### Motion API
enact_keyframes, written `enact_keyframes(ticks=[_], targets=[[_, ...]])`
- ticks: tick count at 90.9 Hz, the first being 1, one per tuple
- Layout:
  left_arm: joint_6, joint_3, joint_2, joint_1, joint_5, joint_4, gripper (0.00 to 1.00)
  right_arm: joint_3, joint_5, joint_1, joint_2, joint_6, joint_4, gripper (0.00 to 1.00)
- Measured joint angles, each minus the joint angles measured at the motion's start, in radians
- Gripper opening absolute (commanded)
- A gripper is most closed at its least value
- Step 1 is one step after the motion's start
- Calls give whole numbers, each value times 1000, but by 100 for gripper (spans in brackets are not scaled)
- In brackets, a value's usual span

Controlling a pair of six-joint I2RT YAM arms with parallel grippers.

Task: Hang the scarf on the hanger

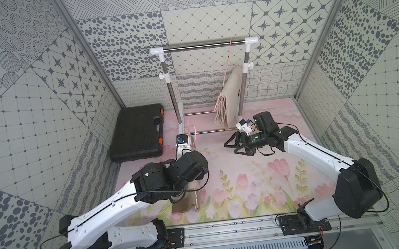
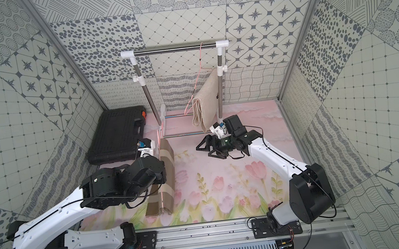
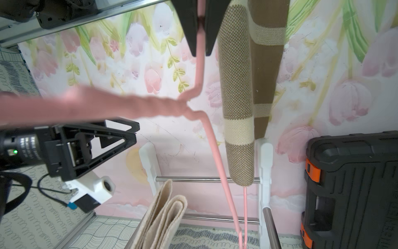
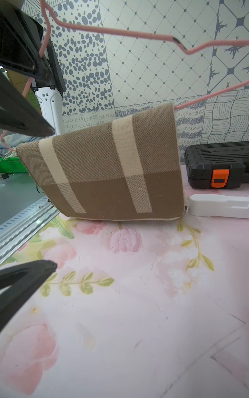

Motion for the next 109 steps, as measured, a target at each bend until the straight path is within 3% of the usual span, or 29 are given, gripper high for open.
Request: enact_keyframes(ticks=[26, 64, 73, 85, 98, 109], targets=[[73, 372, 109, 58, 5, -240, 0, 49, -8, -14, 4, -24, -32, 90], [304, 975, 420, 192, 82, -451, 0, 64, -51, -21, 4, -52, -29, 91], [335, 1031, 445, 209, 103, -451, 0, -19, -89, -3, -5, 26, 206, 91], [357, 1046, 439, 222, 129, -450, 0, -229, -106, 19, 37, 289, 735, 91], [363, 1046, 428, 230, 161, -449, 0, -269, -53, 77, 316, 612, 1345, 91], [362, 1046, 420, 232, 183, -444, 0, -249, -16, 159, 463, 738, 1565, 91]])
